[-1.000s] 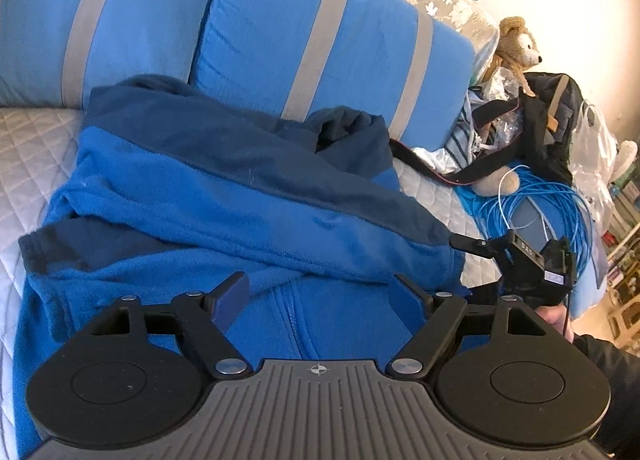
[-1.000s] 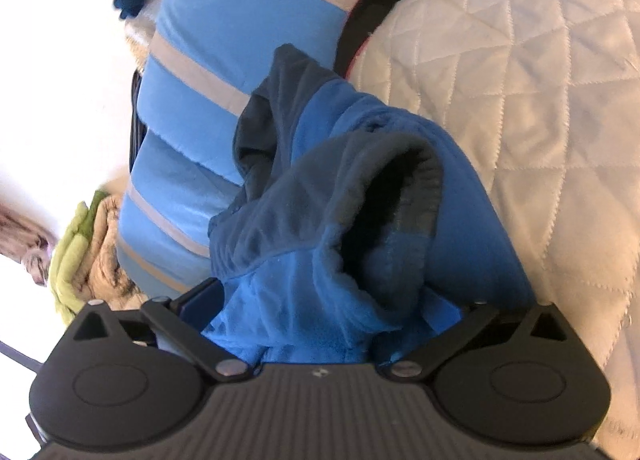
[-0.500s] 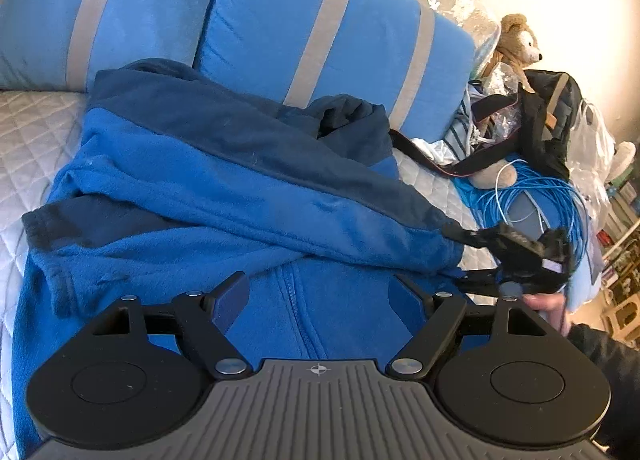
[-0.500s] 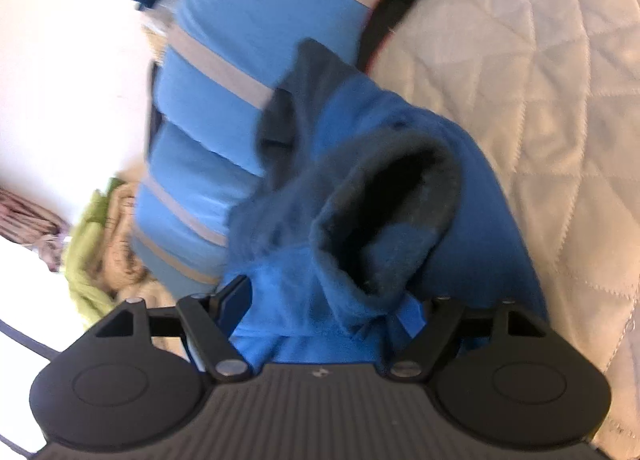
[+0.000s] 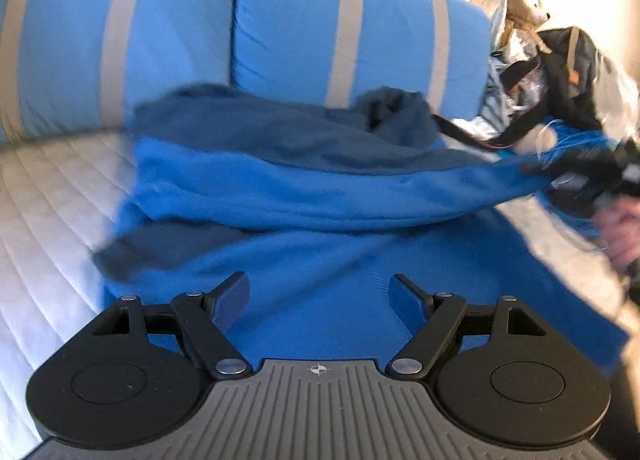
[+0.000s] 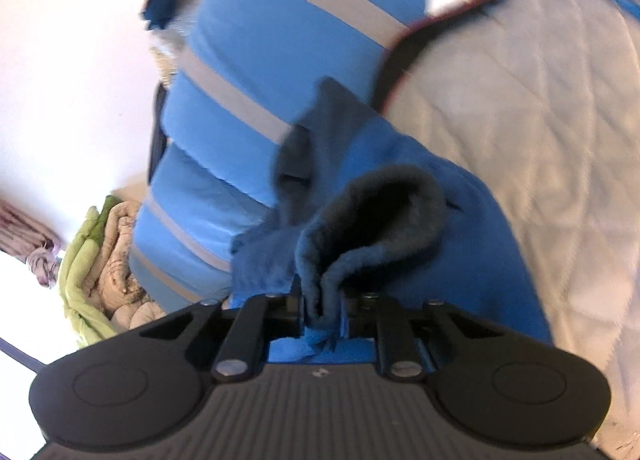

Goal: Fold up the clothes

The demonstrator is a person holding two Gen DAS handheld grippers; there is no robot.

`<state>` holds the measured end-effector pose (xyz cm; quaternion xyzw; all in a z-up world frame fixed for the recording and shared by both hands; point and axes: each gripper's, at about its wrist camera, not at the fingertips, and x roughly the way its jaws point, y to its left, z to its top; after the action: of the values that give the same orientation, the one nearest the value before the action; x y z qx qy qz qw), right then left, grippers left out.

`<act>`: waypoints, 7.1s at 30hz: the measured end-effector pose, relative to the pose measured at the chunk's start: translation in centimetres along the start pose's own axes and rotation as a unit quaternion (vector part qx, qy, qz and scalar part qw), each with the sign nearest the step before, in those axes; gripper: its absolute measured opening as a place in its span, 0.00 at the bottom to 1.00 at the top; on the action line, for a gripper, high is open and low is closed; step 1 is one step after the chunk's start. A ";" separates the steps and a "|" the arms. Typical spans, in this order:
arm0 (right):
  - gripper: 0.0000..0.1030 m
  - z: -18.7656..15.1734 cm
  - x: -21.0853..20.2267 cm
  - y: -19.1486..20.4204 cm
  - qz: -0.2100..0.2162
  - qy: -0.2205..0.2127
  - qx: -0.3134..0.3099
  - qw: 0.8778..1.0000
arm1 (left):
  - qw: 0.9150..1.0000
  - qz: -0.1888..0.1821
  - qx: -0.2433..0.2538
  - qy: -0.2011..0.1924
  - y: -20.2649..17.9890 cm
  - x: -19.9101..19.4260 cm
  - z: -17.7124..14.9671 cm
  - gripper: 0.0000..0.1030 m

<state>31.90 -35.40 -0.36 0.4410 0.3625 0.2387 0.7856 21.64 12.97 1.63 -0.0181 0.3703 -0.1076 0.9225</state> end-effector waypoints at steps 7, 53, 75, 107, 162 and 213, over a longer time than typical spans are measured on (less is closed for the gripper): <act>0.16 2.8 -0.5 5.9 0.017 -0.004 -0.036 0.999 | 0.993 0.104 0.048 -0.023 4.6 2.1 1.7 0.74; 0.15 -3.2 1.5 -2.3 -0.056 0.055 0.069 0.995 | 0.880 0.277 0.381 -0.058 7.5 8.5 -2.4 0.59; 0.15 -4.6 2.1 -2.5 -0.097 0.067 0.058 0.991 | 0.825 0.260 0.501 -0.011 7.4 10.3 -4.3 0.15; 0.13 1.5 5.1 -2.6 -0.117 0.112 -0.172 0.972 | 0.855 0.279 0.436 0.009 7.0 10.7 -3.9 0.14; 1.00 -7.0 -10.8 0.7 -0.132 0.218 -0.186 0.949 | 0.965 -0.008 -0.234 0.119 9.4 -11.6 -13.1 0.78; 0.82 -8.0 -15.9 -1.0 -0.122 0.238 -0.129 0.955 | 0.934 -0.084 -0.309 0.156 11.5 -14.4 -13.6 0.16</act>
<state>15.80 -42.81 1.65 0.2185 0.5560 0.2840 0.7499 4.32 27.88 0.30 -0.3168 0.5220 -0.0667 0.7892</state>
